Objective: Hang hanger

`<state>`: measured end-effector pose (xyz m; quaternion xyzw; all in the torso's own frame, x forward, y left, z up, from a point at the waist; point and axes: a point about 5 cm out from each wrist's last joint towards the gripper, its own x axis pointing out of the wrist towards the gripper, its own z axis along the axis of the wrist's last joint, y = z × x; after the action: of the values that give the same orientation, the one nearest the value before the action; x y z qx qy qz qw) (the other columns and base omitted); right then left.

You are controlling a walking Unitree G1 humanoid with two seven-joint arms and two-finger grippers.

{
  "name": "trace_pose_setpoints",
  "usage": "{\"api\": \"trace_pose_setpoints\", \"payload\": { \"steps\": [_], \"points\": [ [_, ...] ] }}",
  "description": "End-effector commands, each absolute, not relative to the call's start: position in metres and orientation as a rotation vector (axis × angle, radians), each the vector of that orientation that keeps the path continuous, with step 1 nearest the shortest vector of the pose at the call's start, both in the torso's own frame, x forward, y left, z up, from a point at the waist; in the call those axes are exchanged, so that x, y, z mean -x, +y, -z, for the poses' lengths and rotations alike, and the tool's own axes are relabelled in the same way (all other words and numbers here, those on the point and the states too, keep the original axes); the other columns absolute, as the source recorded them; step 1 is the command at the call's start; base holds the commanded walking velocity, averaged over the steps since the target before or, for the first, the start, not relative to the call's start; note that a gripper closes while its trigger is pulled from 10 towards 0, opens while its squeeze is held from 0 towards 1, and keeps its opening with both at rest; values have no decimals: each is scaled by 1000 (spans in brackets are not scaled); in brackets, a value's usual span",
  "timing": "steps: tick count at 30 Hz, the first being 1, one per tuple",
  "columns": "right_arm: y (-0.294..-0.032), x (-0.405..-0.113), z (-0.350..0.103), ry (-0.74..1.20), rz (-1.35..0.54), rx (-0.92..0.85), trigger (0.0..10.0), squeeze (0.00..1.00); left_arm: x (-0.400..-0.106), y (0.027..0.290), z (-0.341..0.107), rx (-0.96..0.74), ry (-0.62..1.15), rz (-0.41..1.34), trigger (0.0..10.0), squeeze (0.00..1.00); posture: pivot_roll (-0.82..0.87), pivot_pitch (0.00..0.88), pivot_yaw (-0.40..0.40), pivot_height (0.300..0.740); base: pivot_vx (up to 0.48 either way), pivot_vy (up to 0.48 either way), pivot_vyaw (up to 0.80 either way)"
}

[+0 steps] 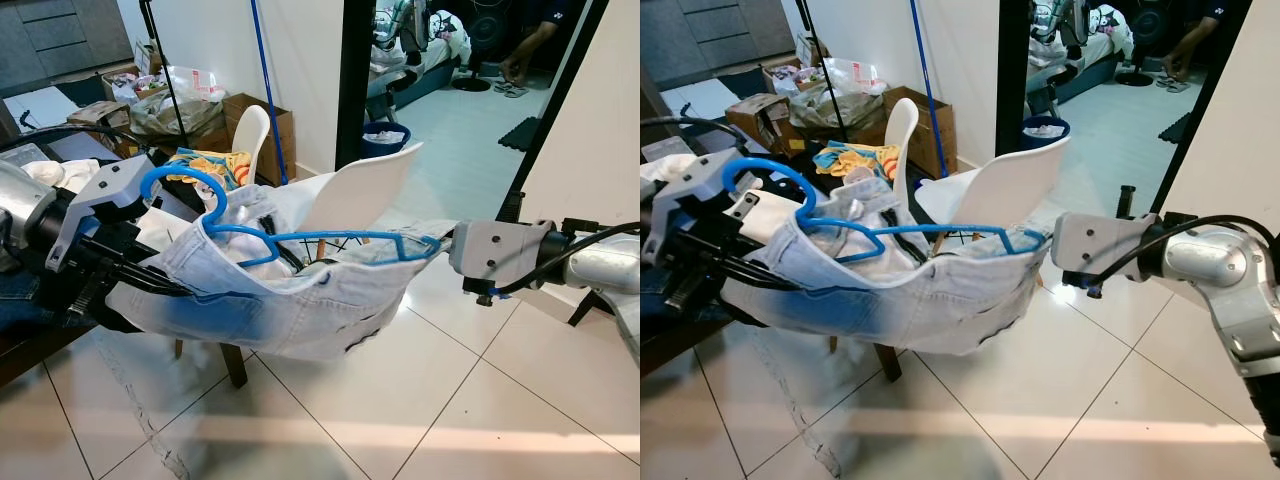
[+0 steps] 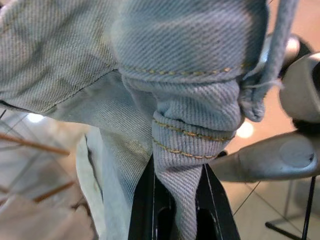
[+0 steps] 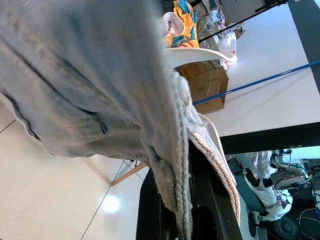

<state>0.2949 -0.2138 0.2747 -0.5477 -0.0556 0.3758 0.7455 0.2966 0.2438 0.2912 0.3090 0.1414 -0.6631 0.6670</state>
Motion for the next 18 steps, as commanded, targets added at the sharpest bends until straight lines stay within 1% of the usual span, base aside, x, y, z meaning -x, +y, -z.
{"api": "trace_pose_setpoints", "payload": {
  "steps": [1,12,14,15,17,18],
  "points": [
    [-218,-294,-283,-134,-804,1207,0,0,-297,250,-286,-706,355,1477,157,0,-4,53,26,740,0,0,0],
    [-218,-288,-292,-145,-825,1167,0,0,-298,256,-272,-727,395,1436,118,0,-5,57,24,740,0,0,0],
    [-216,-287,-297,-164,-837,1149,0,0,-298,256,-268,-732,408,1434,118,0,-6,57,25,740,0,0,0],
    [-210,-285,-303,-190,-857,1137,0,0,-298,256,-263,-749,422,1429,157,0,-7,55,26,740,0,0,0],
    [-210,-285,-303,-190,-857,1137,0,0,-298,256,-263,-749,422,1429,157,0,-7,55,26,740,0,0,0],
    [-202,-283,-308,-212,-890,1127,0,0,-301,253,-259,-762,429,1414,471,0,-12,51,29,740,0,0,0]
  ]
}}
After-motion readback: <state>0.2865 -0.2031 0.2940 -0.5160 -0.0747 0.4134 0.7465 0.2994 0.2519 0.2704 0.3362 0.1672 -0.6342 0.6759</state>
